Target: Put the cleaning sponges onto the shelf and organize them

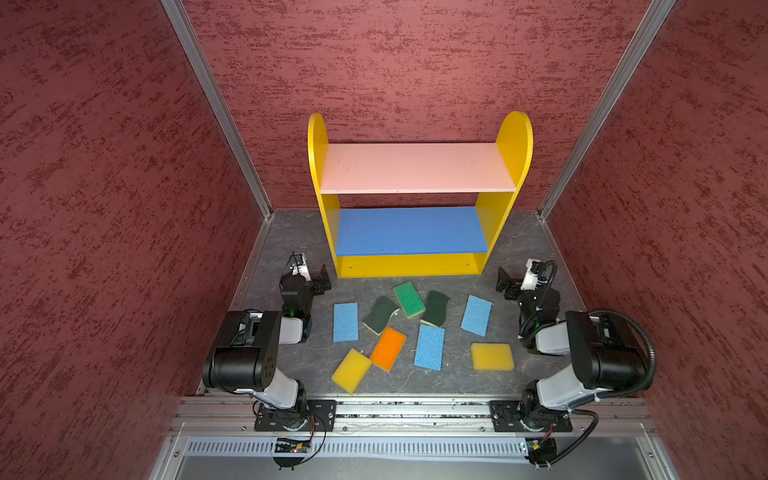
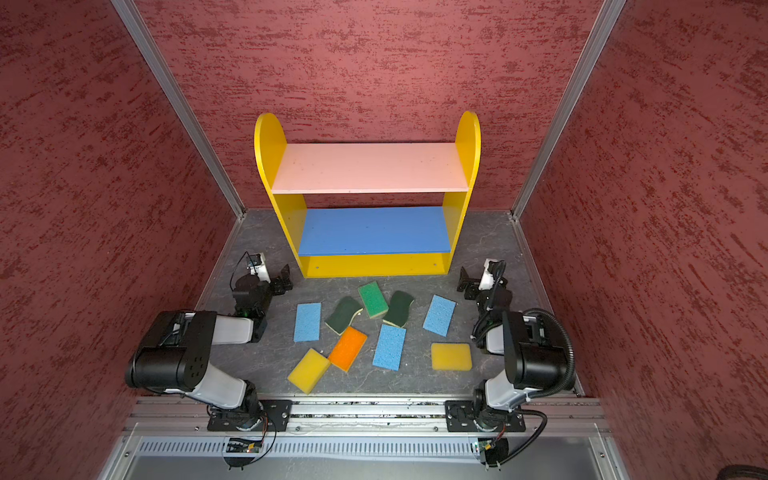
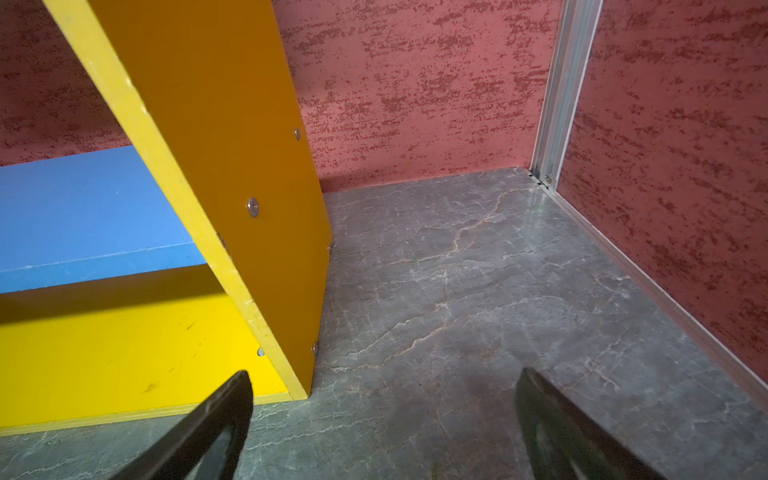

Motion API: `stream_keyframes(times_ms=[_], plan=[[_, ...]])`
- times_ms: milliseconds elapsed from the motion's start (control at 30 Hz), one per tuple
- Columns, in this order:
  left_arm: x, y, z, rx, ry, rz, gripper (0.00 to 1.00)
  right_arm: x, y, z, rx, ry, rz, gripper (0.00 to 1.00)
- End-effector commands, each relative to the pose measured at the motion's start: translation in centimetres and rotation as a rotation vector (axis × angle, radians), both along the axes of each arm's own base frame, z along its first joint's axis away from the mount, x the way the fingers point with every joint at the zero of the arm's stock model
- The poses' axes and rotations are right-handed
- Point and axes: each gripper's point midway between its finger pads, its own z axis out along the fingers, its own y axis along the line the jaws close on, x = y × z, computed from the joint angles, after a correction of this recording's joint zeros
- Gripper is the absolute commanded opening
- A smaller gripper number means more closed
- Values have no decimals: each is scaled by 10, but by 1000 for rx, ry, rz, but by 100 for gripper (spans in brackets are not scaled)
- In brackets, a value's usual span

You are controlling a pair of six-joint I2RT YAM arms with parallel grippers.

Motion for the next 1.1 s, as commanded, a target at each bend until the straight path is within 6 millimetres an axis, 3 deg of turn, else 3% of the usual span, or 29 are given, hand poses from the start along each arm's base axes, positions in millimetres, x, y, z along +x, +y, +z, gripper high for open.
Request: stream_keyframes(times_ms=[0, 767, 1067], plan=[[4, 1, 10, 0, -36, -5, 99, 6, 2, 11, -29, -31, 11, 99], [4, 4, 15, 5, -33, 25, 99, 3, -4, 13, -18, -41, -27, 99], [3, -5, 38, 93, -29, 57, 99, -12, -18, 52, -15, -63, -121, 99]])
